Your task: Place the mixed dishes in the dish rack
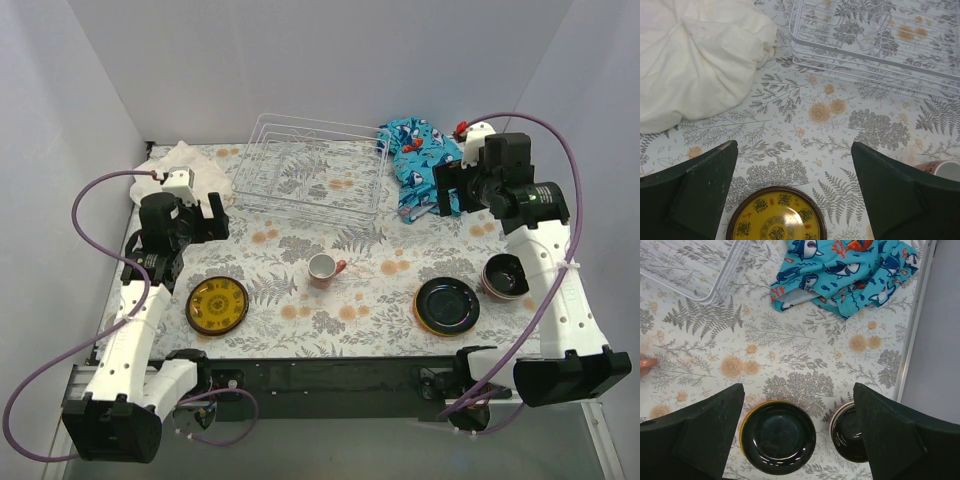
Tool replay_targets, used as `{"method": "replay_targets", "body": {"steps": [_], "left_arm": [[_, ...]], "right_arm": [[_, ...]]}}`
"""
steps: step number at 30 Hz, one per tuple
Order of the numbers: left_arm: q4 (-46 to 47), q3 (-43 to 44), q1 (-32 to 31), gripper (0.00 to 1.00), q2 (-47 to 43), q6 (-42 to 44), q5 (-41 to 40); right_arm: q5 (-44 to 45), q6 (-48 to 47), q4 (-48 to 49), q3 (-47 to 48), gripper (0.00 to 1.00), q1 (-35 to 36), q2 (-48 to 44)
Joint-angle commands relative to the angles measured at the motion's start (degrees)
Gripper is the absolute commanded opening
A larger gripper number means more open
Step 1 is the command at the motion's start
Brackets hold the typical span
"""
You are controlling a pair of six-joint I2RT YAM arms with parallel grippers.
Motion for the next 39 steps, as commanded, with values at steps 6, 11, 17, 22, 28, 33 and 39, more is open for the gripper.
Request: {"method": "replay_targets", "body": {"steps": [6, 11, 17, 22, 28, 33, 39], "left_arm": [[-12.31, 7.94, -0.14, 0.98, -3.37, -2.2, 8.52], [-15.5, 6.29, 0.04, 0.98, -5.21, -0.46, 11.51], [-18.4, 4.18, 0.39, 0.98, -4.69, 5.45, 12.75], [-18.23, 3.91, 1.7, 0.98, -2.84, 4.84, 15.82], [-19.37, 3.38, 3.03, 0.98, -2.57, 4.92, 15.83], [-19.11, 3.12, 4.96, 0.98, -2.93, 4.4, 19.25], [-18.75, 5.4, 6.98, 0.98, -1.26, 2.99, 22.24]], "right_arm": [[-17.85, -21.37, 3.82, 3.86, 0.95, 0.65, 4.46], [-26.14, -25.89, 4.8, 5.88, 0.86, 3.37, 12.71], [-27.12, -33.18, 1.02, 10.02, 0.8, 7.51, 23.18], [-31.32, -36.43, -0.03, 9.84, 0.77, 7.95, 26.96], [-34.06, -39.69, 0.05, 11.86, 0.76, 11.64, 30.21], [-30.81, -41.71, -0.21, 14.93, 0.76, 14.45, 35.75], [-28.43, -40.31, -0.03, 19.59, 0.69, 14.63, 42.43]]}}
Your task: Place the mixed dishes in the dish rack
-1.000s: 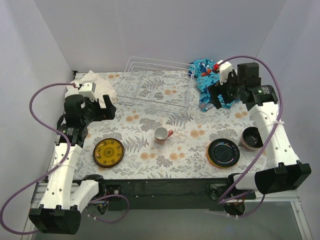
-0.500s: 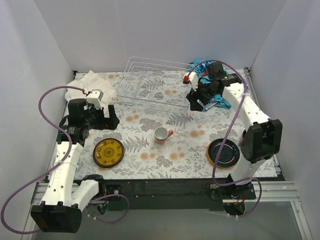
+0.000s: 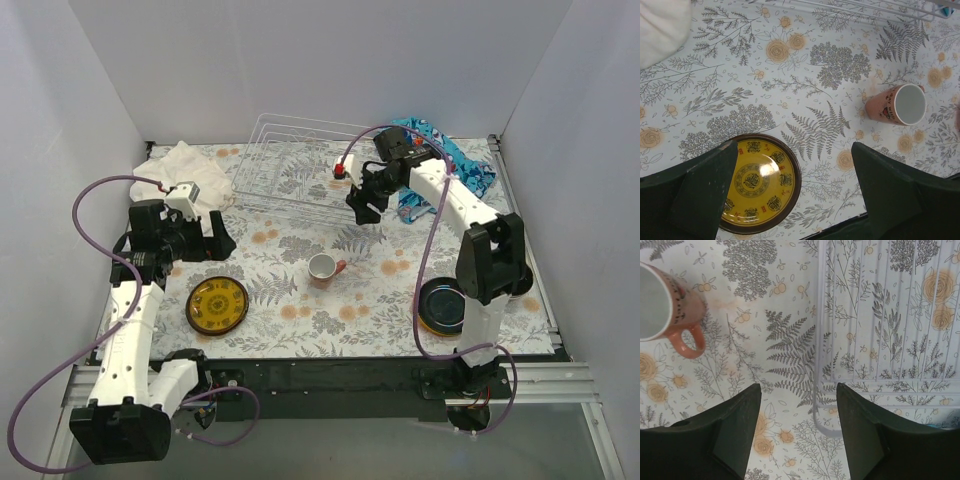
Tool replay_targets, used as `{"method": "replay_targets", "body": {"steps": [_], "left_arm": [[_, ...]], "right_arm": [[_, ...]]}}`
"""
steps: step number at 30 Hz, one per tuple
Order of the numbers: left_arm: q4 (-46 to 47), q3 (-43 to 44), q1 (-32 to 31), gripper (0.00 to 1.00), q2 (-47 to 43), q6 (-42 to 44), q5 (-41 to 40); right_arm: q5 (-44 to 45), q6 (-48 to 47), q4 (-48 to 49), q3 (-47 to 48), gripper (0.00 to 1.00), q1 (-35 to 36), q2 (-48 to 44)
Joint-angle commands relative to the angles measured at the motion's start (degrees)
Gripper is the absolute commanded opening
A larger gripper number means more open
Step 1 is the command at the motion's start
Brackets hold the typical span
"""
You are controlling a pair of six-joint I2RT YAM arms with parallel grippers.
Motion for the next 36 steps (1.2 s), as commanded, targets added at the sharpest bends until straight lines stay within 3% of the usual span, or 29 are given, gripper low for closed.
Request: {"method": "replay_targets", "body": {"steps": [1, 6, 10, 15, 18, 29, 30, 31, 32, 34, 36], "left_arm": [[0.0, 2.6, 1.15, 0.98, 0.64, -0.49, 3.25], [0.44, 2.43, 1.23, 0.98, 1.0, -0.66, 3.86], [1.14, 1.82, 1.15, 0.98, 1.26, -1.01, 5.35], [2.37, 0.94, 1.15, 0.98, 1.35, -0.57, 5.97], [3.08, 0.24, 1.15, 0.98, 1.43, -0.22, 5.71], [6.94, -1.35, 1.06, 0.98, 6.08, 2.42, 5.01], [7.03, -1.17, 1.06, 0.98, 6.7, 2.33, 5.18], [7.29, -0.82, 1.06, 0.97, 7.32, 2.33, 5.44], [7.47, -0.65, 0.97, 0.96, 8.19, 2.24, 5.62], [7.56, -0.12, 0.8, 0.94, 10.22, 2.33, 6.58], [7.47, 0.67, 0.01, 0.88, 11.28, 3.2, 8.42]], "right_arm": [[2.08, 0.67, -0.08, 6.34, 0.68, -0.41, 3.53], [4.1, 2.87, -0.08, 9.35, 0.59, 0.47, 6.96], [7.34, 4.45, -0.34, 9.44, 0.33, 1.79, 7.93], [9.9, 8.66, -0.69, 5.32, 0.17, 3.81, 5.73], [10.43, 14.01, -0.69, 1.63, 0.01, 4.77, 3.63], [12.81, 35.9, 5.55, -9.55, 0.01, 10.05, -5.96], [12.2, 36.36, 5.46, -9.03, 0.06, 10.14, -5.7], [12.19, 36.36, 5.29, -6.93, 0.27, 10.31, -5.09], [12.8, 35.23, 5.11, -5.52, 0.37, 10.4, -4.73], [15.16, 33.21, 3.8, -1.57, 0.51, 10.23, -3.68], [13.96, 31.88, 1.87, 5.63, 0.55, 8.04, -2.36]]}}
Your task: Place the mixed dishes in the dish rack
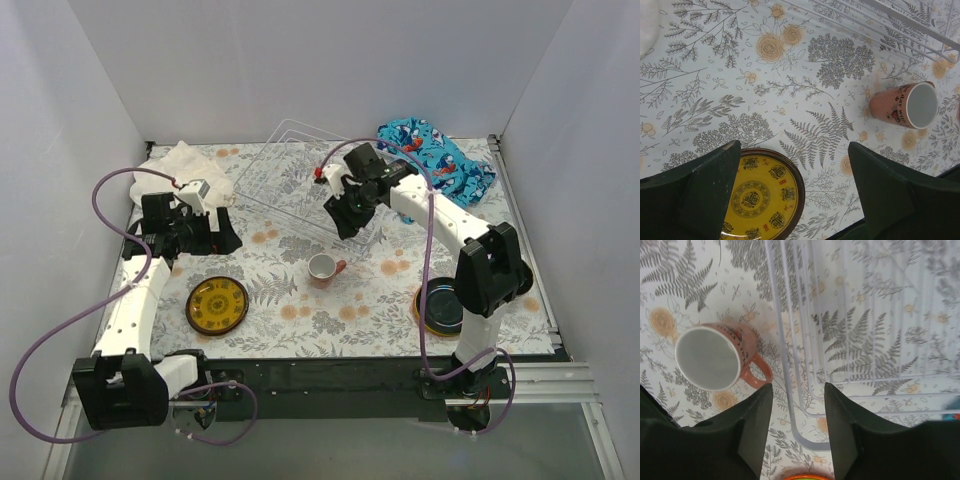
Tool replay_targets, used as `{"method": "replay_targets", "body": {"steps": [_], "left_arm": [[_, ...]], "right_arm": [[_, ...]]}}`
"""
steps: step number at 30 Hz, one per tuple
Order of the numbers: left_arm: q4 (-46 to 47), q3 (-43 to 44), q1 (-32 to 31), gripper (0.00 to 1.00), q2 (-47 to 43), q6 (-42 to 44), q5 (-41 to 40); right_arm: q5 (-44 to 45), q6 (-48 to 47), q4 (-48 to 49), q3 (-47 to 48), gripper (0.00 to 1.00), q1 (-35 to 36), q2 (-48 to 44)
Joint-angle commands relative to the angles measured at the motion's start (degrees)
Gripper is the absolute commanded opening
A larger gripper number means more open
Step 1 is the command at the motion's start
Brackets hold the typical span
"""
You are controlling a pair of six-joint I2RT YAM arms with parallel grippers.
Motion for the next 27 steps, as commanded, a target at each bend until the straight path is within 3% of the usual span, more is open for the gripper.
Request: {"method": "replay_targets", "body": {"steps": [1, 4, 7, 9, 12, 13, 15, 20, 27], "left_arm": [[1.11, 2.25, -2.3, 0.87, 2.01, 3.29, 4.91], [1.11, 2.69, -8.46, 0.85, 2.8, 6.28, 10.8], [1.2, 4.35, -15.66, 0.85, 4.73, 7.26, 10.99], [1.46, 6.45, -19.79, 0.83, 8.24, 4.9, 8.37], [4.35, 8.92, -21.92, 0.74, 12.99, -4.38, 2.67], [5.49, 10.49, -22.18, 0.66, 14.05, -6.69, 1.68], [5.94, 12.35, -23.84, 0.62, 17.74, -10.39, 0.27], [5.68, 18.41, -29.65, 0.54, 24.07, -10.15, -3.51], [4.54, 19.91, -35.71, 0.52, 28.64, -9.53, -10.01]], "right_arm": [[-2.65, 0.43, -2.84, 13.49, 0.57, -3.48, 1.42], [-5.4, 0.34, -2.59, 15.62, 0.59, -7.18, 2.13], [-3.31, 0.34, -1.27, 15.71, 0.59, -9.99, 2.92], [-1.2, 0.69, 0.04, 16.67, 0.59, -11.93, 3.8], [4.78, 0.69, 2.41, 19.04, 0.59, -13.6, 5.56], [7.14, 0.43, 2.95, 20.18, 0.59, -13.95, 6.34], [10.05, -0.01, 4.7, 21.33, 0.59, -15.0, 7.4], [11.74, -1.5, 6.11, 28.71, 0.57, -18.51, 13.9], [8.84, -2.3, 6.82, 32.85, 0.57, -20.98, 18.74]]}}
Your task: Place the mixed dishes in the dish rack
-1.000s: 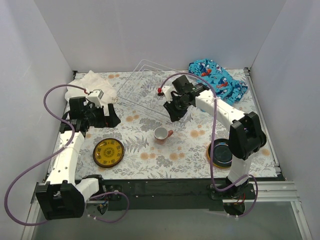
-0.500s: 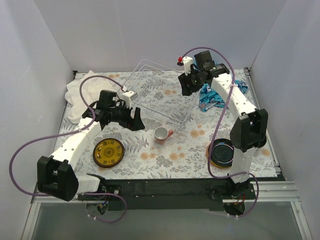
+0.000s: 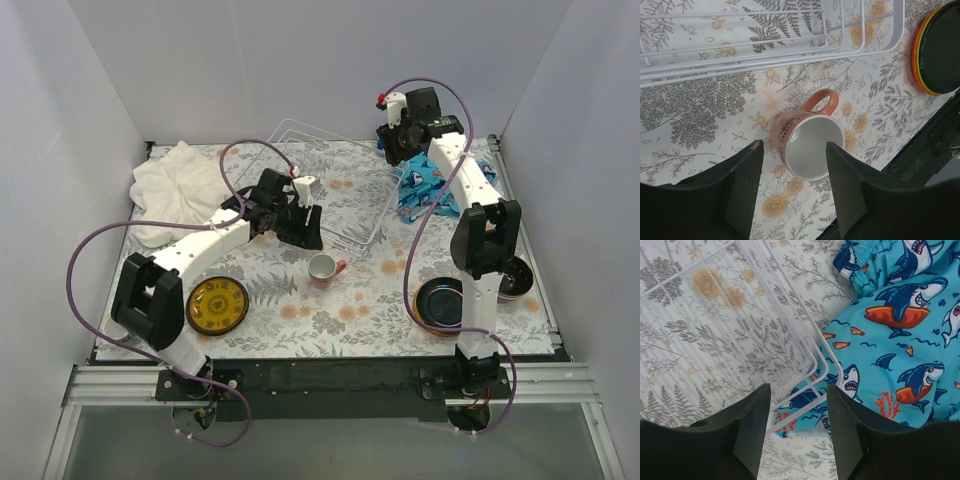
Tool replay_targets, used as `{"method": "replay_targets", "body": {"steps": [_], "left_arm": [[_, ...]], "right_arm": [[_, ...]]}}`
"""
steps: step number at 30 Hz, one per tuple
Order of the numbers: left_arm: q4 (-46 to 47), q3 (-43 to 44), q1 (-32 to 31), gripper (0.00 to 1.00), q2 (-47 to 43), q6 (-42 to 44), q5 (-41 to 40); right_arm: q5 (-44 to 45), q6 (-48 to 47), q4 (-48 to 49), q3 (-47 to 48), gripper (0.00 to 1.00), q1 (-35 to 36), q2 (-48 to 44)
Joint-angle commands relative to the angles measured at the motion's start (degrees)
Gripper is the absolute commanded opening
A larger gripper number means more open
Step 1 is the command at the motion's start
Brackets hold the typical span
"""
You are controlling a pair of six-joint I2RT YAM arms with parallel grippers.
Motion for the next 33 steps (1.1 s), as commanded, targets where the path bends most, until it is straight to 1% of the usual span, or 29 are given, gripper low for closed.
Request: {"method": "replay_targets", "body": {"steps": [1, 6, 13, 20, 23, 25, 26, 27, 30, 31, 33], "left_arm": [[-1.47, 1.73, -2.01, 0.51, 0.32, -0.35, -5.99], [-2.44, 0.15, -3.16, 0.49, 0.5, 0.97, -8.63], [-2.53, -0.47, -4.91, 0.49, 2.6, 2.55, -7.93], [-3.76, -0.73, -6.41, 0.48, 2.87, 3.78, -9.78], [-4.38, -1.96, -6.5, 0.45, 2.61, 4.31, -10.39], [-4.55, -2.49, -6.41, 0.4, 2.35, 4.57, -10.4], [-4.81, -2.84, -6.41, 0.38, 2.34, 4.83, -10.4], [-4.81, -3.45, -6.41, 0.33, 2.26, 4.92, -10.57], [-4.81, -4.68, -6.41, 0.29, 1.47, 5.63, -11.44], [-4.99, -4.95, -6.41, 0.24, 1.38, 5.71, -11.71], [-5.34, -5.39, -6.41, 0.19, 0.76, 6.15, -12.06]], "right_arm": [[-1.72, -0.64, 1.88, 3.01, 0.57, -1.25, 1.1], [-3.4, -1.34, 2.93, 3.1, 0.57, -1.95, 1.9], [-7.08, -2.92, 7.67, 2.05, 0.57, -2.22, 3.91], [-7.26, -3.18, 9.87, 2.66, 0.57, -2.22, 6.11], [-7.18, -3.8, 10.67, 2.66, 0.57, -2.3, 7.17], [-7.0, -4.24, 10.93, 2.92, 0.57, -2.39, 8.22], [-7.0, -4.15, 11.19, 3.1, 0.57, -2.57, 8.57], [-7.09, -3.98, 11.37, 3.54, 0.57, -2.74, 8.92], [-7.7, -3.71, 11.46, 4.59, 0.57, -3.18, 10.51], [-7.44, -3.88, 11.46, 5.03, 0.57, -3.27, 11.21], [-7.27, -4.41, 11.46, 5.04, 0.55, -3.45, 11.74]]}}
